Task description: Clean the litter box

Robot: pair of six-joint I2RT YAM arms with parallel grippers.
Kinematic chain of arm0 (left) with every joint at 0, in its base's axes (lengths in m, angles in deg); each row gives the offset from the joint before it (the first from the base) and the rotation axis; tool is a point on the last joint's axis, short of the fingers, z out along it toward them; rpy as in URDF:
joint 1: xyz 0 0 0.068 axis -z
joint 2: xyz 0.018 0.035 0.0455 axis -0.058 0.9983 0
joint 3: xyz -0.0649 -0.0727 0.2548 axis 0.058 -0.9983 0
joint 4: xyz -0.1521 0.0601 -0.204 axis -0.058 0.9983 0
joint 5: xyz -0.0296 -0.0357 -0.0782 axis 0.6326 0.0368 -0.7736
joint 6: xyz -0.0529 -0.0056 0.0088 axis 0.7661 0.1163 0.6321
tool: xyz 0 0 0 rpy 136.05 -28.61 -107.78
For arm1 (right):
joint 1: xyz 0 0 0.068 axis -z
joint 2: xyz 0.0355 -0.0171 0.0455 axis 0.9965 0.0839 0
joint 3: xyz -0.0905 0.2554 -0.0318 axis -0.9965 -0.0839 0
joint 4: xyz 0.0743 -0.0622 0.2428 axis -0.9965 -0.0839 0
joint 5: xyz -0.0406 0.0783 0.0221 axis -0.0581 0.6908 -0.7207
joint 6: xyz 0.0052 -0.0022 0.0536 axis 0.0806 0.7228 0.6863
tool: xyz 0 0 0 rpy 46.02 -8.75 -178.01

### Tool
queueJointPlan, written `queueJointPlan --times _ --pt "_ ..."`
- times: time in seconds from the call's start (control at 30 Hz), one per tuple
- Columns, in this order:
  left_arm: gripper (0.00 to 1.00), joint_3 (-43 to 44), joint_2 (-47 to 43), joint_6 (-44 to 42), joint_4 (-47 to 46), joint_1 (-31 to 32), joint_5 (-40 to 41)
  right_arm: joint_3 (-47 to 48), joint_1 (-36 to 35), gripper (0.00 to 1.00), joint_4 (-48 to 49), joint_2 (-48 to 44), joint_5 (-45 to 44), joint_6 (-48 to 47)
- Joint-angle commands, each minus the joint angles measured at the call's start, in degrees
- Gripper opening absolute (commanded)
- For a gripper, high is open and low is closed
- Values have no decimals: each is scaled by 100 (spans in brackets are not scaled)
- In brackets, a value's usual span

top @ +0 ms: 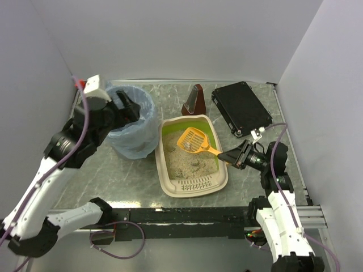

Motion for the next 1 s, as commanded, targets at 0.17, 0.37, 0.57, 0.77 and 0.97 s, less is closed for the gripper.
queueJointPlan --times 0.17,0.37,0.57,0.77,0.97 --pt "97 -626 -936 385 115 12 300 1478 -153 0 638 721 139 498" --pt "97 -878 -901 587 310 12 573 2470 -530 0 306 1283 -159 789" --pt "97 -1319 -1322 508 -138 12 37 3683 -1444 0 120 2248 -686 816" --pt "97 -1433 -1560 640 46 12 141 5124 -2367 0 -12 3504 -1205 676" --pt "97 -1503 -1718 667 55 12 -174 7356 -3465 0 -2049 5051 -2531 -1133"
